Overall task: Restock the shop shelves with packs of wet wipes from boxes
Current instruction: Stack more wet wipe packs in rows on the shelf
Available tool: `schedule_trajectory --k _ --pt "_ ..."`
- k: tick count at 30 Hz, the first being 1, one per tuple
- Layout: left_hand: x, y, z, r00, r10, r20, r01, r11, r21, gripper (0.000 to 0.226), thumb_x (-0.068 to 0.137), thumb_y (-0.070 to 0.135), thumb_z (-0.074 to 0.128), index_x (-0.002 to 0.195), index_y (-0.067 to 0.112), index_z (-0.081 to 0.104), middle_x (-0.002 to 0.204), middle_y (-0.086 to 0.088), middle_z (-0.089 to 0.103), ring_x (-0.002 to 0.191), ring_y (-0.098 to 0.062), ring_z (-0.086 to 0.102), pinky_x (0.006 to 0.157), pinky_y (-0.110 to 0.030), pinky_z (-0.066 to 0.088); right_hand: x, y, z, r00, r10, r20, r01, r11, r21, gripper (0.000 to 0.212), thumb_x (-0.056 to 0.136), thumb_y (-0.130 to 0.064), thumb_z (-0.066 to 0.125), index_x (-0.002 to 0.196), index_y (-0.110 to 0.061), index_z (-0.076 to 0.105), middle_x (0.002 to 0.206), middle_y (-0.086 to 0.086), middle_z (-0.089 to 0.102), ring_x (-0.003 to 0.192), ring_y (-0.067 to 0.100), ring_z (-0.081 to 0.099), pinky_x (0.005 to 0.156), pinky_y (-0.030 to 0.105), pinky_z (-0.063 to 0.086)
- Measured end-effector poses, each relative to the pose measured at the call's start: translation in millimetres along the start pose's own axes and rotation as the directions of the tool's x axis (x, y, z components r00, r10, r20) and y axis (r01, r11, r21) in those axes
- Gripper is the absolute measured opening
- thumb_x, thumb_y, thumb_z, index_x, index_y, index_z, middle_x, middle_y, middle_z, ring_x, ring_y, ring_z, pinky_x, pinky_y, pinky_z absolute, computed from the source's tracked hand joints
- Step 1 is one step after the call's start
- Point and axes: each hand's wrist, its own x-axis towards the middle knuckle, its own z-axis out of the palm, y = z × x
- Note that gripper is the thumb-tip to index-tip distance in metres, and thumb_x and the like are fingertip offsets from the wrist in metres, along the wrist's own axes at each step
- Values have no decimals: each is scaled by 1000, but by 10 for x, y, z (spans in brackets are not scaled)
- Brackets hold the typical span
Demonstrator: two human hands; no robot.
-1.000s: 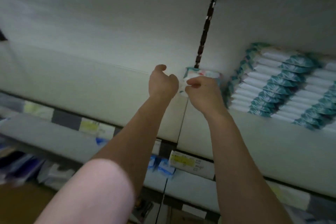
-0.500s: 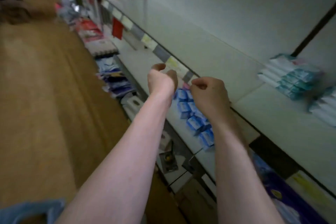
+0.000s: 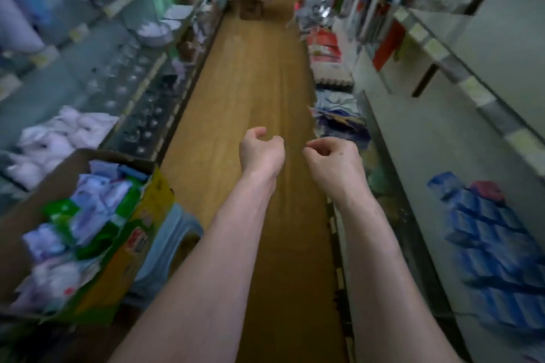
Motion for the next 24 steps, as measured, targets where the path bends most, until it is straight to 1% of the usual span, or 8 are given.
schedule_trajectory --k 3,5,8,11,15,20,22,24 --pt "236 -53 -649 995 -37 -97 35 999 -16 38 89 14 55 127 19 52 113 -7 61 95 -23 63 80 -32 53 -112 -356 514 991 -55 125 56 998 -1 21 93 -26 57 109 -20 69 92 -8 61 90 10 58 67 19 42" --pt "394 -87 -1065 987 -60 -149 54 998 -45 37 88 14 56 125 18 53 111 -10 63 91 -24 63 77 -30 52 -195 -596 856 978 -83 191 87 996 -12 20 92 -26 57 106 -20 70 90 -7 61 94 15 61 76 25 48" --pt "629 -132 -1632 977 -85 -196 76 996 -50 36 87 14 56 122 19 53 113 -14 63 93 -27 63 83 -35 53 -307 -933 1336 956 -104 274 108 994 -1 21 92 -24 57 107 -18 70 97 -3 65 97 17 61 86 32 51" --pt "873 -201 -2117 964 -114 -238 103 993 -59 36 84 15 58 120 20 54 117 -15 61 98 -30 63 89 -42 54 -388 -1199 1800 929 -112 353 120 993 -2 22 93 -24 55 108 -18 70 98 -2 65 96 16 60 82 30 49" --pt "1144 -387 -2696 949 -188 -255 169 981 -95 38 85 14 60 123 18 55 115 -14 64 102 -31 63 84 -37 52 -511 -1488 2448 895 -72 441 107 993 -54 19 91 -24 57 103 -19 71 102 4 68 97 23 62 82 33 51" --pt "1426 -681 -3244 918 -275 -287 247 960 -128 41 86 14 60 127 16 55 120 -11 61 108 -30 60 91 -39 50 -602 -1672 3076 853 -33 521 81 994 -70 19 89 -20 56 98 -19 73 92 3 67 90 25 63 80 37 52" --pt "1525 -820 -3396 899 -322 -295 286 945 -160 41 86 15 60 127 17 55 122 -8 61 107 -29 60 89 -37 51 -592 -1685 3276 839 -35 543 96 992 -84 18 88 -18 56 94 -18 73 93 6 69 88 26 62 76 35 50" --pt "1615 -956 -3522 881 -363 -303 318 929 -191 42 87 16 59 129 16 54 126 -9 59 109 -30 60 89 -39 52 -576 -1683 3452 818 -29 575 103 990 -96 20 88 -16 55 94 -11 73 91 11 70 77 24 59 67 32 46"
